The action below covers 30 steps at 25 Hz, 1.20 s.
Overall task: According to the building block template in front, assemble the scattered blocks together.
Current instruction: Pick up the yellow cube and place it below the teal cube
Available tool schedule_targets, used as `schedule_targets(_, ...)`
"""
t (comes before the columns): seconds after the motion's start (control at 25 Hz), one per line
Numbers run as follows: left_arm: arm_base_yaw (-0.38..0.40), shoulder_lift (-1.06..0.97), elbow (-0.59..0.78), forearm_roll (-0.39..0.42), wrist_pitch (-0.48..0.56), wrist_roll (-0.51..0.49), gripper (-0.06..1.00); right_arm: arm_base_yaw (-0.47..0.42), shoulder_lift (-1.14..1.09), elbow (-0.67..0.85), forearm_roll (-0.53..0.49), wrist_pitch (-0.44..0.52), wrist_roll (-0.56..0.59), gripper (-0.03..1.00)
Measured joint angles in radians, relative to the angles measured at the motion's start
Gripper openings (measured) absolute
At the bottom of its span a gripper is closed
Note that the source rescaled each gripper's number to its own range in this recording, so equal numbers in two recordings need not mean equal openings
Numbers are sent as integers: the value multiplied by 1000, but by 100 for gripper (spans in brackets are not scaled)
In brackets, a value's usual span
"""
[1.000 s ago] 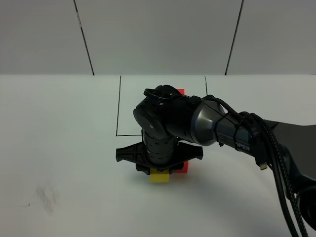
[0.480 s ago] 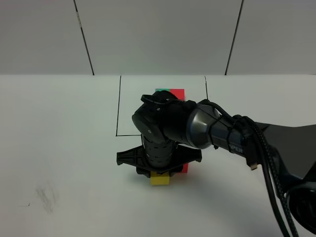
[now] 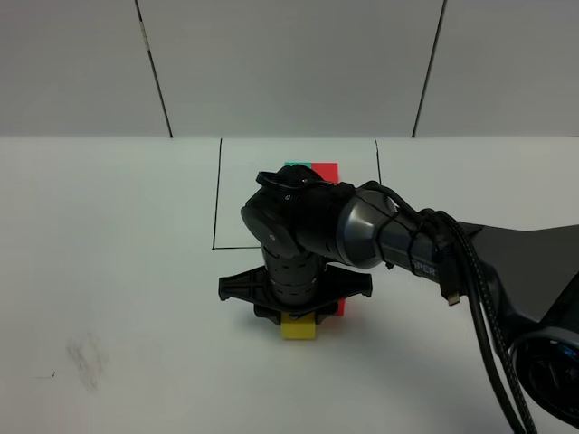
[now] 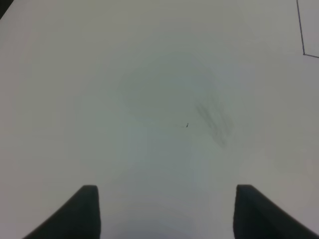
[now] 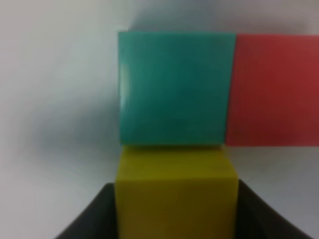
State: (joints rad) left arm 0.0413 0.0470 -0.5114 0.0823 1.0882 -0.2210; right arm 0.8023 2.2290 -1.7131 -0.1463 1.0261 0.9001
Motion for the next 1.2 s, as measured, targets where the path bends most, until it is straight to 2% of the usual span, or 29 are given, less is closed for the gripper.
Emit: schedule_targets(1.2, 0, 0, 0, 0, 0, -1, 37, -13, 35, 0, 1, -49, -18, 24)
